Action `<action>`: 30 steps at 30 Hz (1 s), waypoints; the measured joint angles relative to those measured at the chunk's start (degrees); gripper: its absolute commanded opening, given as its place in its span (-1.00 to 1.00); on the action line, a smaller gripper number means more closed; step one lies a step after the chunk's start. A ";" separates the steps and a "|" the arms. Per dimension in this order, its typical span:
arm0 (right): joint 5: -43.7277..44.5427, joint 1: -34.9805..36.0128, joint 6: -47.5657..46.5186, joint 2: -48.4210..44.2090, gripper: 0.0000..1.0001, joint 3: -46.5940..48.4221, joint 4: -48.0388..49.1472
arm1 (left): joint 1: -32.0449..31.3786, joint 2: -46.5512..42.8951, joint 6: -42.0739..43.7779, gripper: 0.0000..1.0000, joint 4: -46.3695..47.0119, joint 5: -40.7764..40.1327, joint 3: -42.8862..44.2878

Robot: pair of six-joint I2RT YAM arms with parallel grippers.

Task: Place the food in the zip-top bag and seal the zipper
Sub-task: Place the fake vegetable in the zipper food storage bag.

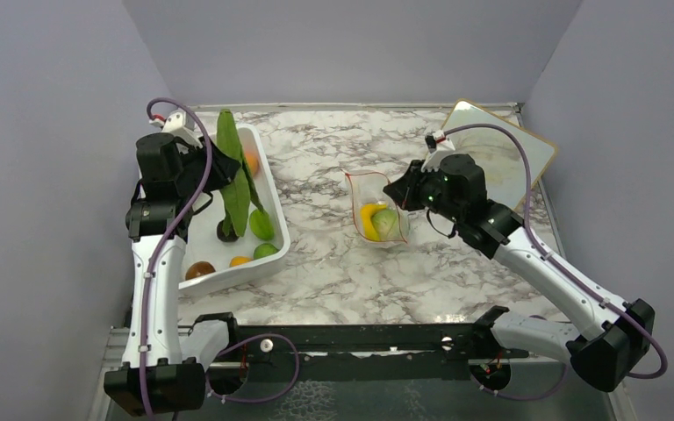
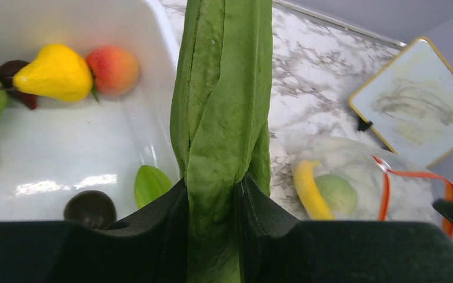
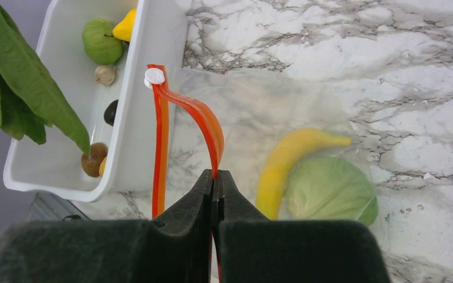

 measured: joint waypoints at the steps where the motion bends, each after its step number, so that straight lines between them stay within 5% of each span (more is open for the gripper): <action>1: 0.37 0.00 -0.24 0.31 -0.98 0.35 0.00 | -0.35 0.04 -0.09 -0.46 -0.09 1.51 0.44; 18: 4.17 0.00 -2.38 4.55 -0.99 1.51 2.67 | -11.96 1.29 -2.29 -0.47 -3.87 23.47 2.21; 30: 4.76 0.00 -2.84 4.59 -0.98 0.61 10.97 | -19.19 1.20 -10.47 -0.47 -0.04 30.77 -1.11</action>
